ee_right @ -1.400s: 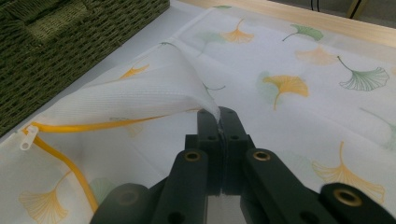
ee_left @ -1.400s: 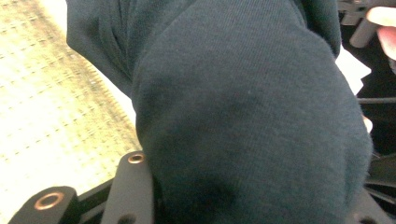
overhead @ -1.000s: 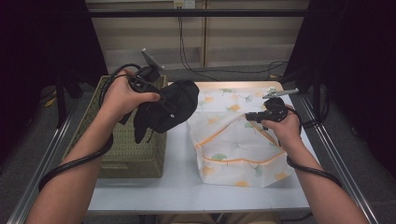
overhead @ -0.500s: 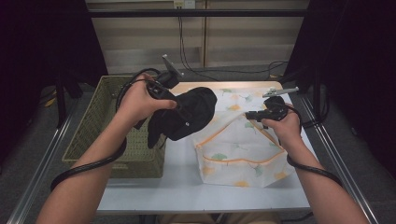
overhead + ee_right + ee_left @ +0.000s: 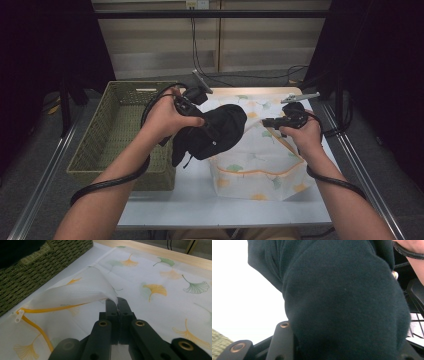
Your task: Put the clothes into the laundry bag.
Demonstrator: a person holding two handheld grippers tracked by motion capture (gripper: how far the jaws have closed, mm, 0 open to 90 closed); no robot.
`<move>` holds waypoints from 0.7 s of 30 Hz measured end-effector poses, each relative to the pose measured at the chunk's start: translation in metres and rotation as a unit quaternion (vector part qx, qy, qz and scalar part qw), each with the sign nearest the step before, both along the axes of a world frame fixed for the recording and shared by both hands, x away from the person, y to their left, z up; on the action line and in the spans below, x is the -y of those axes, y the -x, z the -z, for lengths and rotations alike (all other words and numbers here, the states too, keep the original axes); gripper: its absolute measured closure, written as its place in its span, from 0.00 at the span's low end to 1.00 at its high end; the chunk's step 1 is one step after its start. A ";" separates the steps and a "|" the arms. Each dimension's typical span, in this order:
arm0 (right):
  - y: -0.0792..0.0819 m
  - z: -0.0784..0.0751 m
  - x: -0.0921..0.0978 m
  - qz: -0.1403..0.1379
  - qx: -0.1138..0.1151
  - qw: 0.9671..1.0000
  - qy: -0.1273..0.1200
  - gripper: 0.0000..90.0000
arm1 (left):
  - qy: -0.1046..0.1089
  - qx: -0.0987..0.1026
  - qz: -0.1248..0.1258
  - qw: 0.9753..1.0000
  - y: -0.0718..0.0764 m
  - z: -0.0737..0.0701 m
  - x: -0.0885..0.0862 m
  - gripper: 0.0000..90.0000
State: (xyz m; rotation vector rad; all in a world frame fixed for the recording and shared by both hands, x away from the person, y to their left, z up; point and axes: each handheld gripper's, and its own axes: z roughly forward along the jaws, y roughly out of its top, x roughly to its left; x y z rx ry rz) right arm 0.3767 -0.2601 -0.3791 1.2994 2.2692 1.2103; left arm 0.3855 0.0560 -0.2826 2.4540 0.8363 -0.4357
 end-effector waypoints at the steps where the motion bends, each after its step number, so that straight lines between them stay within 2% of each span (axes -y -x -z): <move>1: 0.000 0.000 0.000 -0.001 0.000 1.000 0.000 1.00 | 0.005 0.003 0.004 1.000 0.000 0.002 0.002 0.62; 5: 0.000 0.000 -0.002 -0.002 0.000 1.000 0.003 1.00 | 0.007 -0.002 0.002 1.000 0.003 0.006 0.009 0.62; 7: -0.001 0.000 -0.002 -0.001 0.000 1.000 0.002 1.00 | 0.002 -0.004 0.013 1.000 0.002 0.008 0.012 0.62; 8: -0.001 0.000 -0.001 -0.001 0.000 1.000 0.001 1.00 | 0.009 -0.005 0.004 1.000 0.004 0.009 0.014 0.62; 14: 0.000 0.000 -0.001 0.000 0.001 1.000 0.000 1.00 | 0.009 -0.010 0.017 1.000 0.006 0.016 0.023 0.62; 16: 0.000 0.000 -0.002 -0.001 0.002 1.000 0.000 1.00 | 0.011 -0.014 0.014 1.000 0.007 0.018 0.026 0.62; 18: 0.000 0.000 -0.002 -0.001 0.001 1.000 -0.001 1.00 | 0.012 -0.009 0.021 1.000 0.007 0.021 0.029 0.62; 19: 0.000 0.000 -0.002 0.000 0.001 1.000 -0.002 1.00 | 0.008 -0.013 0.015 1.000 0.008 0.022 0.031 0.62; 21: 0.000 0.000 -0.002 0.000 0.002 1.000 -0.002 1.00 | 0.011 -0.016 0.019 1.000 0.009 0.025 0.034 0.62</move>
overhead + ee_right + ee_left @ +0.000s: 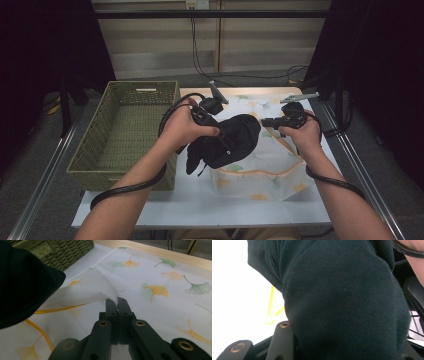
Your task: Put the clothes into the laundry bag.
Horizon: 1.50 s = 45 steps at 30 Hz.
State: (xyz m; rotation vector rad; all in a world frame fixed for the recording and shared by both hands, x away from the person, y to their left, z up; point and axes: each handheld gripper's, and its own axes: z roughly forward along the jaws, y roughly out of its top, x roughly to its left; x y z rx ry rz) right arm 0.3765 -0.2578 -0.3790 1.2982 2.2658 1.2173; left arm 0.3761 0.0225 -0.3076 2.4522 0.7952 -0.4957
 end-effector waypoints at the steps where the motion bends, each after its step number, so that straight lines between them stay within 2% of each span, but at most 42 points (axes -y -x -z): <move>1: 0.000 0.000 0.000 0.000 0.000 1.000 0.000 1.00 | 0.003 0.002 0.005 1.000 0.000 0.002 0.001 0.62; 2: 0.000 0.000 0.000 0.000 0.000 1.000 0.000 1.00 | -0.002 -0.002 -0.002 1.000 0.002 0.004 0.003 0.62; 4: 0.000 0.000 0.000 0.001 0.000 1.000 0.001 1.00 | -0.005 -0.002 0.009 1.000 0.001 0.007 0.005 0.62; 5: 0.000 -0.001 0.000 0.000 0.000 1.000 0.000 1.00 | -0.001 -0.004 0.000 1.000 0.003 0.009 0.007 0.62; 9: 0.001 -0.001 0.000 0.001 -0.001 1.000 0.000 1.00 | -0.006 -0.008 0.018 1.000 0.004 0.011 0.011 0.62; 11: 0.001 -0.002 0.001 0.000 0.001 1.000 -0.001 1.00 | -0.003 -0.009 0.002 1.000 0.007 0.012 0.015 0.62; 13: 0.001 -0.002 0.001 -0.001 0.002 1.000 0.000 1.00 | -0.003 -0.012 0.018 1.000 0.006 0.013 0.016 0.62; 14: 0.001 -0.002 0.002 -0.001 0.003 1.000 0.000 1.00 | -0.004 -0.013 0.010 1.000 0.007 0.014 0.018 0.62; 18: 0.001 -0.003 0.002 0.001 0.001 1.000 0.001 1.00 | -0.004 -0.016 0.013 1.000 0.010 0.019 0.024 0.62; 19: 0.001 -0.004 0.002 0.002 0.001 1.000 0.001 1.00 | -0.006 -0.013 0.021 1.000 0.010 0.021 0.025 0.62; 21: 0.001 -0.004 0.001 0.001 0.002 1.000 -0.001 1.00 | -0.004 -0.019 0.013 1.000 0.012 0.023 0.029 0.62; 25: 0.001 -0.005 0.001 0.001 0.002 1.000 0.000 1.00 | -0.003 -0.017 0.023 1.000 0.013 0.026 0.034 0.62; 28: 0.001 -0.006 0.000 -0.001 0.004 1.000 0.000 1.00 | -0.005 -0.021 0.011 1.000 0.015 0.028 0.038 0.62; 29: 0.001 -0.006 0.000 -0.001 0.004 1.000 0.000 1.00 | -0.005 -0.020 0.018 1.000 0.014 0.029 0.039 0.62; 32: 0.001 -0.007 0.001 0.000 0.004 1.000 0.000 1.00 | -0.004 -0.021 0.009 1.000 0.016 0.031 0.043 0.62; 34: 0.001 -0.006 0.001 -0.001 0.003 1.000 0.000 1.00 | -0.008 -0.019 0.014 1.000 0.015 0.033 0.045 0.62; 37: 0.001 -0.005 0.002 0.000 0.003 1.000 -0.002 1.00 | -0.001 -0.025 0.004 1.000 0.016 0.038 0.049 0.62; 38: 0.001 -0.005 0.002 0.001 0.003 1.000 -0.003 1.00 | -0.007 -0.026 0.017 0.999 0.014 0.039 0.049 0.62; 40: 0.002 -0.005 0.002 0.001 0.004 1.000 -0.004 1.00 | -0.002 -0.028 -0.003 1.000 0.016 0.042 0.052 0.61; 41: 0.002 -0.006 0.002 0.001 0.004 1.000 -0.003 1.00 | -0.007 -0.025 0.015 1.000 0.013 0.044 0.052 0.61; 42: 0.002 -0.006 0.002 0.001 0.004 1.000 -0.003 1.00 | -0.003 -0.028 0.000 1.000 0.014 0.045 0.054 0.61; 43: 0.002 -0.006 0.002 0.001 0.004 1.000 -0.002 1.00 | -0.004 -0.031 -0.001 1.000 0.014 0.046 0.054 0.61; 44: 0.002 -0.006 0.002 0.000 0.003 1.000 -0.002 1.00 | 0.001 -0.035 -0.019 0.999 0.015 0.048 0.055 0.61; 45: 0.002 -0.006 0.002 0.000 0.004 1.000 -0.002 1.00 | -0.003 -0.027 -0.003 1.000 0.012 0.049 0.054 0.61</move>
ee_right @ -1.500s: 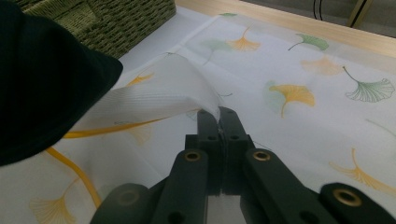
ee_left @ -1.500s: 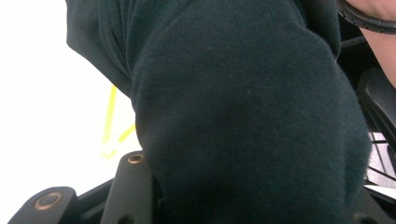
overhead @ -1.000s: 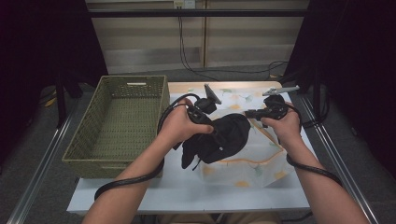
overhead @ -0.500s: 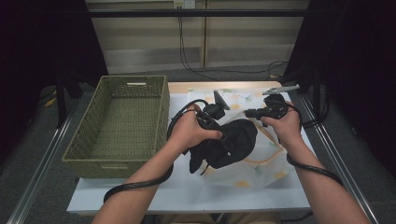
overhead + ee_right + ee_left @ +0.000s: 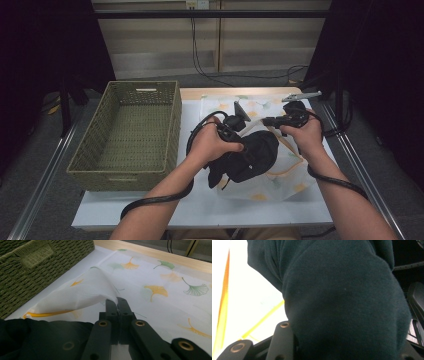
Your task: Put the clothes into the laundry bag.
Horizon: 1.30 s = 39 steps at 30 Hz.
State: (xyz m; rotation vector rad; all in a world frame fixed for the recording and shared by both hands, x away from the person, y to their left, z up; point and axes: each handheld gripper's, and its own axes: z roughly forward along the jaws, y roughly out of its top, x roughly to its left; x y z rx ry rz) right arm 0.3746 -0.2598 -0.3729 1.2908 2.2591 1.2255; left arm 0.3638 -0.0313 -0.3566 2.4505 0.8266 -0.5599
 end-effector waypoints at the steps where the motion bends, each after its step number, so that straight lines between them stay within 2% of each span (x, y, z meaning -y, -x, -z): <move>1: 0.000 0.000 0.000 0.000 0.000 1.000 0.000 1.00 | -0.004 0.002 -0.001 1.000 0.000 0.001 0.000 0.61; 2: 0.000 0.000 0.000 0.000 0.000 1.000 0.000 1.00 | -0.001 -0.001 -0.014 1.000 0.000 0.002 0.001 0.61; 4: 0.000 0.000 0.000 0.001 -0.002 1.000 -0.001 1.00 | -0.009 0.003 -0.003 1.000 -0.002 0.004 0.000 0.61; 5: 0.000 0.000 0.000 0.001 -0.002 1.000 -0.001 1.00 | 0.000 -0.001 -0.036 0.999 0.000 0.005 0.003 0.61; 6: 0.000 0.000 0.000 0.001 -0.001 1.000 0.001 1.00 | -0.004 0.004 -0.019 1.000 -0.002 0.006 0.002 0.61; 8: -0.001 0.000 -0.001 0.001 -0.001 1.000 0.001 1.00 | -0.010 0.009 -0.019 1.000 -0.003 0.007 0.002 0.61; 9: 0.000 0.000 -0.001 0.003 -0.002 1.000 0.001 1.00 | -0.003 0.005 -0.038 0.999 -0.002 0.008 0.005 0.61; 10: -0.001 0.000 -0.001 0.003 -0.002 1.000 0.000 1.00 | -0.001 0.003 -0.042 0.999 -0.002 0.009 0.006 0.61; 11: -0.001 -0.001 -0.001 0.003 -0.002 1.000 0.001 1.00 | -0.009 0.007 -0.019 1.000 -0.004 0.010 0.004 0.61; 12: -0.001 -0.001 -0.001 0.001 -0.001 1.000 0.000 1.00 | -0.007 0.005 -0.038 0.999 -0.002 0.011 0.007 0.61; 13: 0.000 -0.001 -0.001 0.001 -0.001 1.000 0.000 1.00 | -0.006 0.002 -0.040 0.999 -0.002 0.012 0.008 0.61; 14: 0.000 -0.001 -0.001 0.002 -0.001 1.000 0.001 1.00 | -0.013 0.009 -0.027 1.000 -0.003 0.013 0.009 0.61; 15: 0.000 -0.001 -0.001 0.002 -0.001 1.000 0.000 1.00 | -0.015 0.008 -0.026 1.000 -0.003 0.014 0.009 0.61; 17: 0.000 -0.001 -0.001 0.003 -0.002 1.000 0.000 1.00 | -0.012 0.004 -0.043 0.999 -0.001 0.016 0.013 0.61; 18: 0.000 -0.001 -0.001 0.003 -0.002 1.000 0.000 1.00 | -0.016 0.005 -0.028 0.999 -0.003 0.017 0.012 0.61; 19: 0.000 -0.001 -0.001 0.003 -0.002 1.000 0.001 1.00 | -0.018 0.009 -0.024 0.999 -0.003 0.017 0.013 0.61; 20: 0.000 -0.002 -0.001 0.003 -0.001 1.000 0.001 1.00 | -0.013 0.007 -0.047 0.999 -0.001 0.018 0.016 0.61; 21: 0.000 -0.002 -0.001 0.002 -0.001 1.000 0.000 1.00 | -0.019 0.008 -0.032 0.999 -0.002 0.018 0.015 0.61; 25: 0.001 -0.002 0.000 0.003 -0.001 1.000 0.000 1.00 | -0.017 0.012 -0.038 0.999 -0.003 0.022 0.017 0.61; 26: 0.001 -0.002 0.000 0.003 -0.001 1.000 0.000 1.00 | -0.010 0.006 -0.066 0.998 0.000 0.023 0.020 0.61; 27: 0.001 -0.002 0.000 0.003 -0.001 1.000 0.001 1.00 | -0.010 0.004 -0.072 0.997 0.000 0.024 0.020 0.61; 28: 0.001 -0.002 0.000 0.003 -0.001 1.000 0.000 1.00 | -0.020 0.009 -0.045 0.999 -0.004 0.024 0.016 0.61; 29: 0.001 -0.002 0.000 0.003 -0.001 1.000 0.001 1.00 | -0.013 0.006 -0.068 0.998 -0.002 0.026 0.018 0.61; 30: 0.001 -0.002 0.000 0.003 -0.001 1.000 0.001 1.00 | -0.014 0.006 -0.076 0.997 -0.002 0.026 0.018 0.61; 32: 0.001 -0.002 0.001 0.003 0.000 1.000 0.001 1.00 | -0.020 0.009 -0.063 0.998 -0.005 0.028 0.014 0.61; 35: 0.001 -0.002 0.000 0.002 -0.001 1.000 0.001 1.00 | -0.025 0.008 -0.071 0.997 -0.006 0.030 0.012 0.61; 36: 0.001 -0.002 0.000 0.002 -0.001 1.000 0.002 1.00 | -0.025 0.007 -0.068 0.997 -0.007 0.031 0.012 0.61; 37: 0.001 -0.002 0.000 0.001 -0.001 1.000 0.002 1.00 | -0.022 0.004 -0.075 0.997 -0.007 0.032 0.012 0.61; 39: 0.001 -0.002 -0.001 0.000 0.000 1.000 0.002 1.00 | -0.029 0.007 -0.065 0.997 -0.008 0.032 0.009 0.61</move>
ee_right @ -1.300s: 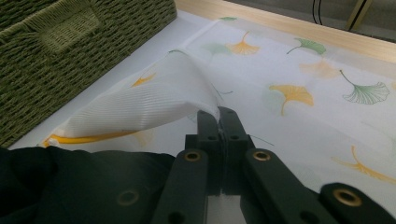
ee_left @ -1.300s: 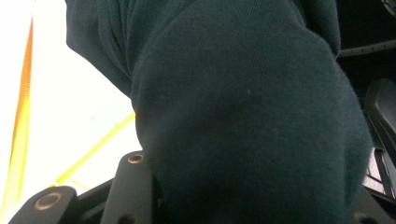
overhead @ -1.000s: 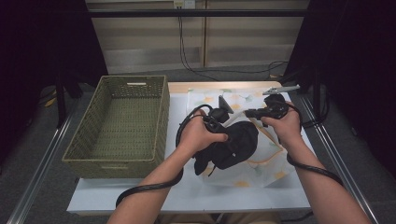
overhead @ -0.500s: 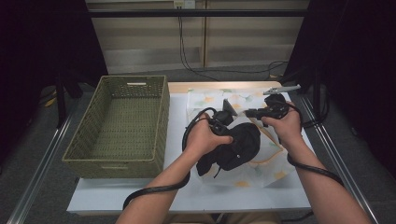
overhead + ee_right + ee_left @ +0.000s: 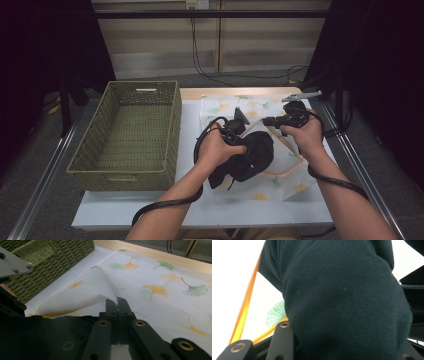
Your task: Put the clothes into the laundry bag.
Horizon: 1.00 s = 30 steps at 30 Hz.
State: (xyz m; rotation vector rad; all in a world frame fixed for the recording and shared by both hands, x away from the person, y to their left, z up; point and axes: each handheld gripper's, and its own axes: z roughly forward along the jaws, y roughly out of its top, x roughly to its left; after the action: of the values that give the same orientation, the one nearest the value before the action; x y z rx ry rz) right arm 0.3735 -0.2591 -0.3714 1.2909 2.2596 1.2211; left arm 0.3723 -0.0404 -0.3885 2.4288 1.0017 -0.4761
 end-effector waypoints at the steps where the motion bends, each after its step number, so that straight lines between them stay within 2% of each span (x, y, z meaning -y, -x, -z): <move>1: 0.000 0.000 0.000 0.000 -0.001 1.000 0.000 1.00 | 0.002 -0.001 -0.002 1.000 0.000 0.000 0.000 0.61; 3: 0.000 0.001 -0.001 0.001 -0.001 1.000 0.000 1.00 | 0.005 -0.006 -0.010 1.000 0.001 0.000 0.000 0.61; 4: 0.000 0.001 -0.001 0.000 -0.002 1.000 0.000 1.00 | 0.002 -0.008 -0.002 1.000 0.001 -0.001 0.000 0.61; 6: -0.001 0.001 -0.001 -0.001 0.000 1.000 0.001 1.00 | 0.008 -0.008 -0.006 1.000 0.003 -0.002 0.002 0.61; 7: -0.001 0.001 -0.002 -0.002 0.001 1.000 0.001 1.00 | 0.013 -0.009 -0.019 1.000 0.005 -0.003 0.004 0.61; 8: -0.001 0.001 -0.002 -0.001 0.001 1.000 0.001 1.00 | 0.014 -0.007 -0.012 1.000 0.004 -0.005 0.005 0.61; 9: -0.001 0.001 -0.002 -0.001 0.000 1.000 0.000 1.00 | 0.011 -0.004 0.007 1.000 0.003 -0.006 0.004 0.61; 10: -0.001 0.001 -0.002 -0.001 0.000 1.000 0.000 1.00 | 0.008 -0.005 0.006 1.000 0.003 -0.008 0.005 0.61; 11: -0.001 0.001 -0.002 -0.001 0.000 1.000 0.001 1.00 | 0.019 -0.007 -0.016 1.000 0.006 -0.008 0.009 0.61; 13: -0.001 0.001 -0.002 -0.001 0.001 1.000 0.001 1.00 | 0.014 -0.005 0.003 1.000 0.005 -0.009 0.009 0.61; 14: -0.001 0.001 -0.002 -0.001 0.001 1.000 0.000 1.00 | 0.013 -0.008 -0.009 1.000 0.006 -0.010 0.011 0.61; 16: 0.000 0.001 -0.001 0.000 0.002 1.000 -0.001 1.00 | 0.023 -0.010 -0.011 1.000 0.007 -0.008 0.014 0.61; 17: 0.000 0.001 -0.001 0.001 0.000 1.000 -0.001 1.00 | 0.014 -0.008 0.006 1.000 0.006 -0.008 0.014 0.61; 18: 0.000 0.001 -0.001 0.002 -0.001 1.000 -0.001 1.00 | 0.022 -0.011 -0.005 1.000 0.007 -0.007 0.016 0.61; 20: 0.000 0.001 -0.002 0.002 -0.002 1.000 0.000 1.00 | 0.015 -0.012 0.011 1.000 0.005 -0.007 0.017 0.61; 21: 0.000 0.001 -0.002 0.001 -0.001 1.000 -0.001 1.00 | 0.021 -0.012 0.000 1.000 0.006 -0.006 0.020 0.61; 22: 0.000 0.001 -0.002 0.000 -0.001 1.000 -0.001 1.00 | 0.019 -0.014 0.010 1.000 0.005 -0.006 0.020 0.61; 26: 0.000 0.001 -0.002 0.000 0.001 1.000 -0.001 1.00 | 0.029 -0.019 -0.005 0.999 0.004 -0.003 0.024 0.61; 27: 0.000 0.000 -0.002 0.000 0.001 1.000 -0.001 1.00 | 0.030 -0.017 0.000 0.999 0.002 -0.002 0.024 0.61; 29: 0.000 0.000 -0.002 0.000 0.002 1.000 -0.002 1.00 | 0.038 -0.020 -0.019 0.999 0.002 -0.001 0.025 0.61; 30: 0.000 0.000 -0.002 -0.001 0.002 1.000 -0.002 1.00 | 0.030 -0.015 -0.009 0.999 0.001 -0.001 0.024 0.61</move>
State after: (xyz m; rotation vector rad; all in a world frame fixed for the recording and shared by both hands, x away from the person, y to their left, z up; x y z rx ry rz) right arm 0.3730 -0.2569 -0.3714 1.2878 2.2572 1.2268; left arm 0.3716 -0.0644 -0.3876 2.3635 1.0068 -0.5295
